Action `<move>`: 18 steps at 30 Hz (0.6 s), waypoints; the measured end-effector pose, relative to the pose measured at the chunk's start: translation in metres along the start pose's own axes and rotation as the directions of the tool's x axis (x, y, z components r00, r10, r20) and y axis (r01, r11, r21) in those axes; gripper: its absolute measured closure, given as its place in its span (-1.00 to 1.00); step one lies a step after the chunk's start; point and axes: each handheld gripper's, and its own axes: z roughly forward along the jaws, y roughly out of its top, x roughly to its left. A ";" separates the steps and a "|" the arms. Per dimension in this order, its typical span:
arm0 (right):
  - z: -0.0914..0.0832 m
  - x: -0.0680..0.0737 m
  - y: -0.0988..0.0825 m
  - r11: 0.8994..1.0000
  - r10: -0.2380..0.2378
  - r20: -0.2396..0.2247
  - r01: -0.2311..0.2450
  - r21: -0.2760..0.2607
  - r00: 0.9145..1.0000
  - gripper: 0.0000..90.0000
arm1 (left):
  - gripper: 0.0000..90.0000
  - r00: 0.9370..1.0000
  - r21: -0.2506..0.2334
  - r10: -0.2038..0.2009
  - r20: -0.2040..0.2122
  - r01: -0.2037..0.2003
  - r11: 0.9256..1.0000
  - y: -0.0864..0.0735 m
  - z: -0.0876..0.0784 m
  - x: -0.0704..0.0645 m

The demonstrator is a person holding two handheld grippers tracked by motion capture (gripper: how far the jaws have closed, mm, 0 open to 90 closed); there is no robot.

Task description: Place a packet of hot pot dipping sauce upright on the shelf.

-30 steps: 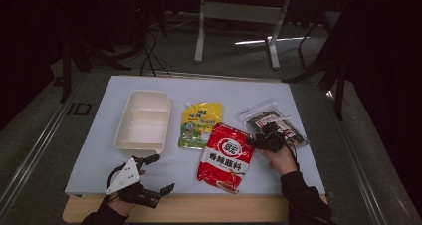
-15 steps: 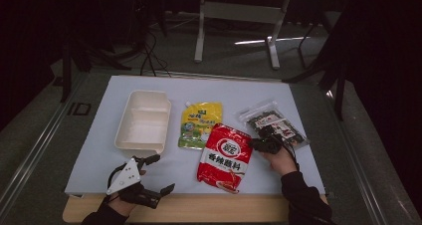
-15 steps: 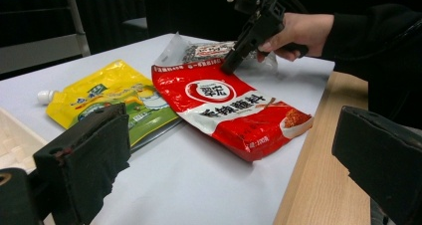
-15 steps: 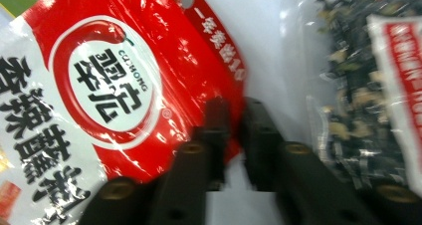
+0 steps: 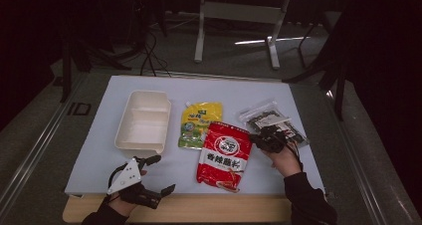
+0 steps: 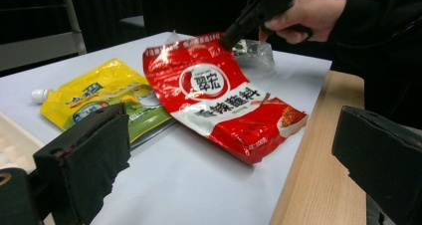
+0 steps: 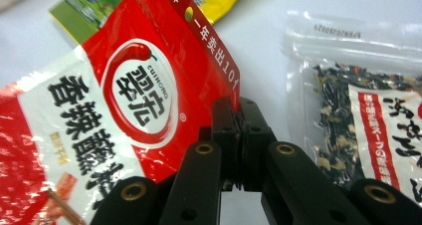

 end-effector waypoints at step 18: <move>-0.050 0.026 0.019 0.986 -0.112 -0.072 0.102 -0.130 0.991 0.97 | -0.93 1.000 0.071 -0.025 0.002 0.024 0.997 0.011 0.006 -0.004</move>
